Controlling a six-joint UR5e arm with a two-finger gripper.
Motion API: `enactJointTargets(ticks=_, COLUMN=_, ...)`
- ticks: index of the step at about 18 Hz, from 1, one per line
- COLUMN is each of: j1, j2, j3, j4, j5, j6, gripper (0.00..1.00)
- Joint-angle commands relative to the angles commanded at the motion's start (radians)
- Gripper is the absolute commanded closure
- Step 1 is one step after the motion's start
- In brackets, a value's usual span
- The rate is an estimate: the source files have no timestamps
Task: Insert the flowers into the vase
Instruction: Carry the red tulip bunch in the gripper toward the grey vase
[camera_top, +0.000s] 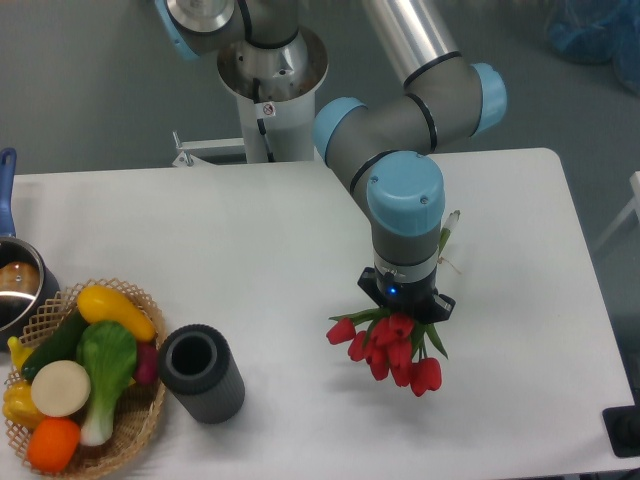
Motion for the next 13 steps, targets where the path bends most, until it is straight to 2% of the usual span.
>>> enactJointTargets(ticks=4, j1=-0.012, j2=0.005, j3=0.005, j4=0.002, j5=-0.021, j6=-0.002, gripper=1.0)
enactJointTargets(ticks=8, j1=-0.025, j2=0.043, j3=0.011, j4=0.002, j5=-0.095, j6=-0.006, gripper=1.0)
enactJointTargets(ticks=13, j1=-0.031, j2=0.089, j3=0.009, j4=0.012, j5=-0.262, j6=-0.015, gripper=1.0)
